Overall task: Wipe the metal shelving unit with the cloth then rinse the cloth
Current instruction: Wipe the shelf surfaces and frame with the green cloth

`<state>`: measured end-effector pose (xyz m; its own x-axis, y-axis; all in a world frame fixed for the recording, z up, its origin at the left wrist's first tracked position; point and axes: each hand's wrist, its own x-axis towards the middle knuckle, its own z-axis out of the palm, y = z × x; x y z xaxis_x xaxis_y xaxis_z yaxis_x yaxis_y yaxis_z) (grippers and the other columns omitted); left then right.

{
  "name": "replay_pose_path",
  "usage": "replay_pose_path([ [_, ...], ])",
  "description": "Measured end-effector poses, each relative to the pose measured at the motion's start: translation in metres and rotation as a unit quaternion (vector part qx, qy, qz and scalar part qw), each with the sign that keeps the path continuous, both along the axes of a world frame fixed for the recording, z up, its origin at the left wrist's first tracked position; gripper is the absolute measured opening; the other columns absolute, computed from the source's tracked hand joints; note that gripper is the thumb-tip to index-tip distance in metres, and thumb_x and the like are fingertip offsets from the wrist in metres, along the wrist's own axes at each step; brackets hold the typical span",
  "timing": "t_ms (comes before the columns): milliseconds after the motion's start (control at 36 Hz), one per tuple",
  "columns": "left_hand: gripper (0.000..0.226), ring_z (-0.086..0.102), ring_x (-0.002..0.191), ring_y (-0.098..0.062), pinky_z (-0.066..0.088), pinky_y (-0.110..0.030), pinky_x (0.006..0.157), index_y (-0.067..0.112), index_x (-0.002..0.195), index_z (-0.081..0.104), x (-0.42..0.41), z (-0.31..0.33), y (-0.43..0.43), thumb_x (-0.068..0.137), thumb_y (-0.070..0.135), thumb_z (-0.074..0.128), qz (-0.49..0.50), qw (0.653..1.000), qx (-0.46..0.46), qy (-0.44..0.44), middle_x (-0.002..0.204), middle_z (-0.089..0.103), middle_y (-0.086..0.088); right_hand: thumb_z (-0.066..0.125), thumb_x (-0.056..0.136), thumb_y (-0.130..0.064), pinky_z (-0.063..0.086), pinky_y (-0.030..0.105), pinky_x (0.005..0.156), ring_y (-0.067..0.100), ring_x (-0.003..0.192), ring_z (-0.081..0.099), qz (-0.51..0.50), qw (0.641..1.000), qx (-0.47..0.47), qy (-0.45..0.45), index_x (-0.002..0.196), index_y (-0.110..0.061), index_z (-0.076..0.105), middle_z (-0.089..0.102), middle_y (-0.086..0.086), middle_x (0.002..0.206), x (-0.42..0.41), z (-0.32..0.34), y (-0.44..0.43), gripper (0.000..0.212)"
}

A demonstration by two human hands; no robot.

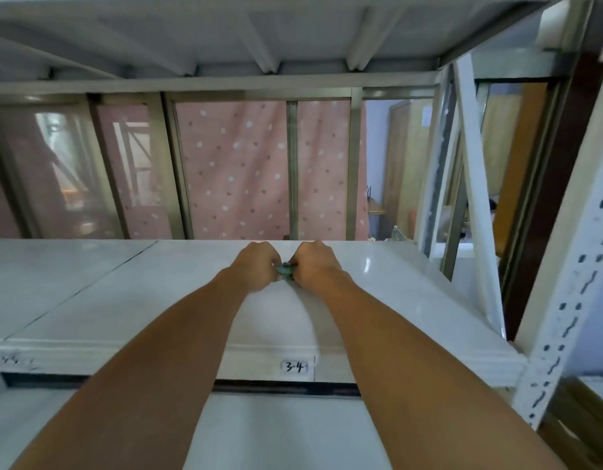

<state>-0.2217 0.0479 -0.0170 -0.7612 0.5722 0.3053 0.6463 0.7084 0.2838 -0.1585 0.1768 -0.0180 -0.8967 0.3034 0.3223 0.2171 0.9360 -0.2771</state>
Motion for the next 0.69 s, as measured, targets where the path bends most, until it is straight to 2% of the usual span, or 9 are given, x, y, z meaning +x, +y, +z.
replay_pose_path([
  [83,0.017,0.063,0.094,-0.026,0.041,-0.025,0.073,0.011,0.092,0.078,0.013,-0.001,-0.014,0.079,0.021,0.078,-0.003,1.000,0.007,-0.013,0.098,0.073,-0.007,0.064,0.087,-0.018,0.053,0.030,0.073,0.025,0.079,0.055,-0.010,1.000,0.005,-0.004,0.099,-0.012,0.076,0.061,0.009,0.095,0.018,0.000,-0.015,0.018],
  [250,0.020,0.064,0.094,-0.025,0.047,-0.026,0.075,0.014,0.098,0.079,0.043,-0.002,-0.041,0.079,0.019,0.078,-0.011,0.999,0.019,-0.029,0.100,0.074,-0.006,0.065,0.087,-0.023,0.058,0.034,0.078,0.029,0.086,0.063,-0.023,1.000,0.017,-0.006,0.099,-0.014,0.077,0.067,0.011,0.098,0.054,0.000,-0.046,0.020],
  [472,0.015,0.065,0.090,-0.025,0.053,-0.030,0.076,0.014,0.094,0.080,0.093,-0.005,-0.069,0.079,0.017,0.079,-0.029,0.998,0.034,-0.039,0.094,0.073,-0.006,0.062,0.087,-0.020,0.055,0.031,0.073,0.026,0.087,0.061,-0.035,0.999,0.021,-0.023,0.105,-0.017,0.077,0.067,0.009,0.101,0.109,-0.001,-0.074,0.023],
  [611,0.011,0.061,0.078,-0.021,0.044,-0.027,0.065,0.015,0.091,0.079,0.126,-0.001,-0.078,0.082,0.016,0.073,-0.041,0.998,0.023,-0.041,0.088,0.074,-0.006,0.062,0.090,-0.016,0.052,0.029,0.070,0.024,0.089,0.061,-0.025,0.999,0.024,-0.038,0.111,-0.028,0.078,0.068,0.005,0.102,0.142,0.003,-0.081,0.029],
  [694,0.010,0.058,0.077,-0.020,0.040,-0.025,0.064,0.015,0.090,0.079,0.141,0.001,-0.076,0.083,0.020,0.073,-0.060,0.997,0.014,-0.043,0.084,0.071,-0.004,0.064,0.090,-0.014,0.055,0.027,0.070,0.021,0.087,0.063,-0.031,0.998,0.021,-0.043,0.113,-0.031,0.077,0.070,0.001,0.101,0.157,0.004,-0.078,0.031],
])
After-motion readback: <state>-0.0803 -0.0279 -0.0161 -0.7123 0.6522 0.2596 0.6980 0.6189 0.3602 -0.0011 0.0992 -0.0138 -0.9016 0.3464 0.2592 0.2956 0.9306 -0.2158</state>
